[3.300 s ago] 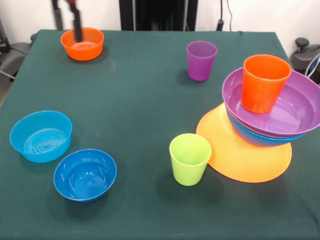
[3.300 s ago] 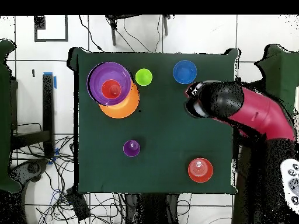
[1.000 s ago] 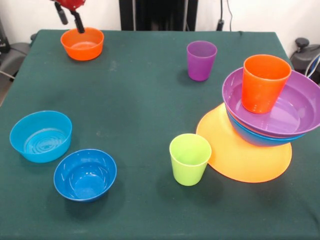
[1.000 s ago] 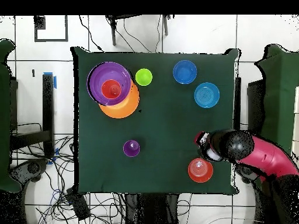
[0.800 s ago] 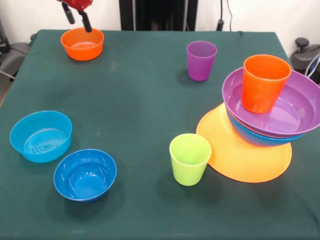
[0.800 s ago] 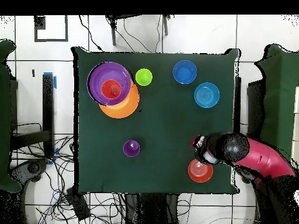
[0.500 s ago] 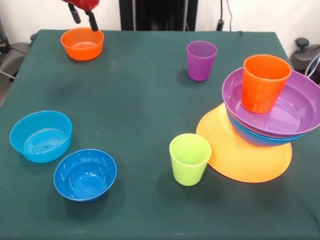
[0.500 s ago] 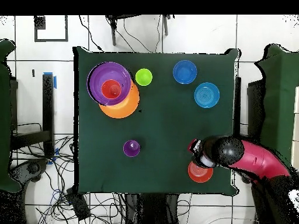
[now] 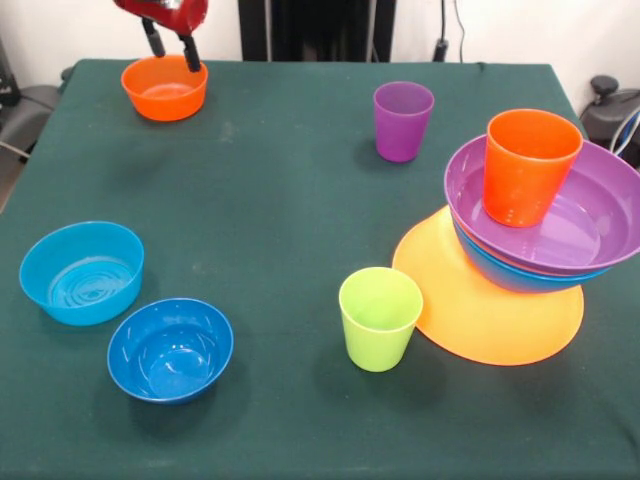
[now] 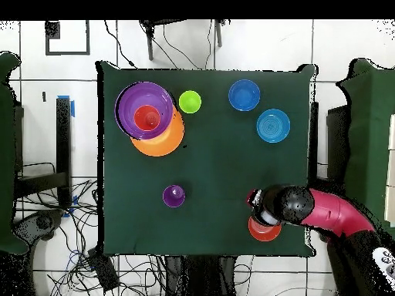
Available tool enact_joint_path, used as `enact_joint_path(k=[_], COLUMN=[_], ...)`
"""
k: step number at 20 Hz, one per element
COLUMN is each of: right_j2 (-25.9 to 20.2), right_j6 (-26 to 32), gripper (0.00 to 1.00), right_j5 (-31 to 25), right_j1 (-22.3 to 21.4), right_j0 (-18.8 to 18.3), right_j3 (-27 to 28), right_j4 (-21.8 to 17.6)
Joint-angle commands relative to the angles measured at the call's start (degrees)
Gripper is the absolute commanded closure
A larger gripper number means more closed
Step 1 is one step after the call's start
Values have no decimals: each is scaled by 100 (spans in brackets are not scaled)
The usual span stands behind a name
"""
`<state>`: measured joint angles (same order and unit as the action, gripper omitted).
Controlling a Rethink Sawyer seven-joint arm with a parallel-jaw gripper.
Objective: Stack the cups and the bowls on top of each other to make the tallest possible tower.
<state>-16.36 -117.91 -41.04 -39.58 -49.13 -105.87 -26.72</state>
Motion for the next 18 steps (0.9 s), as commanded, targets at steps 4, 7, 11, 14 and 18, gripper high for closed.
enact_joint_path(k=[4,7,11,14,18], right_j2=[-78,-39,49,110,225], right_j6=[168,51,-146,-212,-281], gripper=[0,0,0,0,0], right_j5=[1103,1354,1758,1946,2162], right_j1=[795,1077,1525,1790,1943], right_j0=[187,221,330,396,462], right_j3=[-408,-357,-225,-102,-58], right_j4=[-704,-755,-781,-773,-778])
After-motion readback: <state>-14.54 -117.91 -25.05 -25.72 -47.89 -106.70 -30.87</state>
